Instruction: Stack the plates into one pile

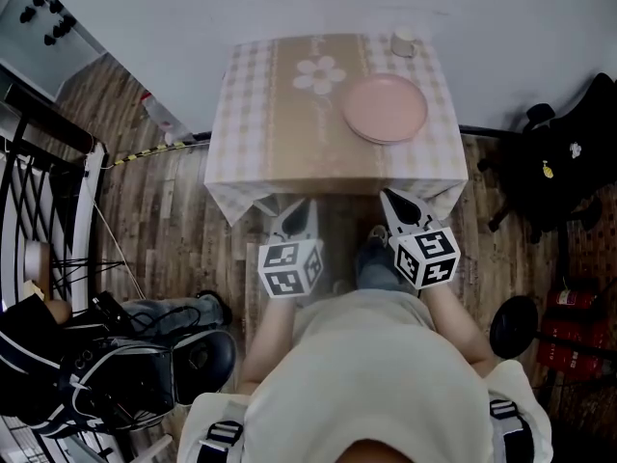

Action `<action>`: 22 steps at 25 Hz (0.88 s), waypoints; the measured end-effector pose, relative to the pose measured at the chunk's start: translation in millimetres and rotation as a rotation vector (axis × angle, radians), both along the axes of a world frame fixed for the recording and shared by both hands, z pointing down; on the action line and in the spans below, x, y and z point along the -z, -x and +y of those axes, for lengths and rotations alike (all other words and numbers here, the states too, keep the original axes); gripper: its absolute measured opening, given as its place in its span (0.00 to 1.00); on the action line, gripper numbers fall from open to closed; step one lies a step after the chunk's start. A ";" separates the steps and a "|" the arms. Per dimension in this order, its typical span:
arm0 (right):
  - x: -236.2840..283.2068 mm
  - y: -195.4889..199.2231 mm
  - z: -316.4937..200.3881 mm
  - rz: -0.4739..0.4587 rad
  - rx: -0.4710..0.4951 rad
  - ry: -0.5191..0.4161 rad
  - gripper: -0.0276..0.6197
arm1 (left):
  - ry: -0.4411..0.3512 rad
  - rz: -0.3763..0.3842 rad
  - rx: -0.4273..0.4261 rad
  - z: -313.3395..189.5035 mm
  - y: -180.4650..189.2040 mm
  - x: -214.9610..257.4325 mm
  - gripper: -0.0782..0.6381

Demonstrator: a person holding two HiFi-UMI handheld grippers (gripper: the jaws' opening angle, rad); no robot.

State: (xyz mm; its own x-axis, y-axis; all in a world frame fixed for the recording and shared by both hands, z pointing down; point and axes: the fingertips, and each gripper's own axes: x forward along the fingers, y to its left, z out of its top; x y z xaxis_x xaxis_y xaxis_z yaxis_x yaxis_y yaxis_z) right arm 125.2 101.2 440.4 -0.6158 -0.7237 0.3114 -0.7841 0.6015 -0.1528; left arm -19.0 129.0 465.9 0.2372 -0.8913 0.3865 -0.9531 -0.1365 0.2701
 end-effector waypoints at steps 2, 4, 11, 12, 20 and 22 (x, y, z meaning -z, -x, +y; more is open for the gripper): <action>1.4 -0.3 -0.9 -0.003 -0.002 -0.002 0.04 | -0.002 -0.001 -0.002 -0.7 -0.5 1.6 0.12; 2.2 -1.3 -0.9 -0.011 -0.008 0.000 0.04 | -0.003 -0.002 -0.004 0.0 -0.8 2.6 0.12; 2.3 -3.9 -1.4 -0.015 -0.020 -0.006 0.04 | 0.003 0.003 -0.005 0.7 -1.7 0.0 0.12; 2.6 -4.2 -1.1 -0.017 -0.019 -0.007 0.04 | 0.003 0.005 -0.005 0.8 -1.8 0.3 0.12; 6.7 -5.2 -0.8 -0.024 -0.024 -0.016 0.04 | 0.004 0.004 -0.010 0.3 -2.4 1.8 0.12; 7.7 -4.2 -1.7 -0.025 -0.024 -0.018 0.04 | 0.004 0.003 -0.014 -0.8 -1.6 2.0 0.12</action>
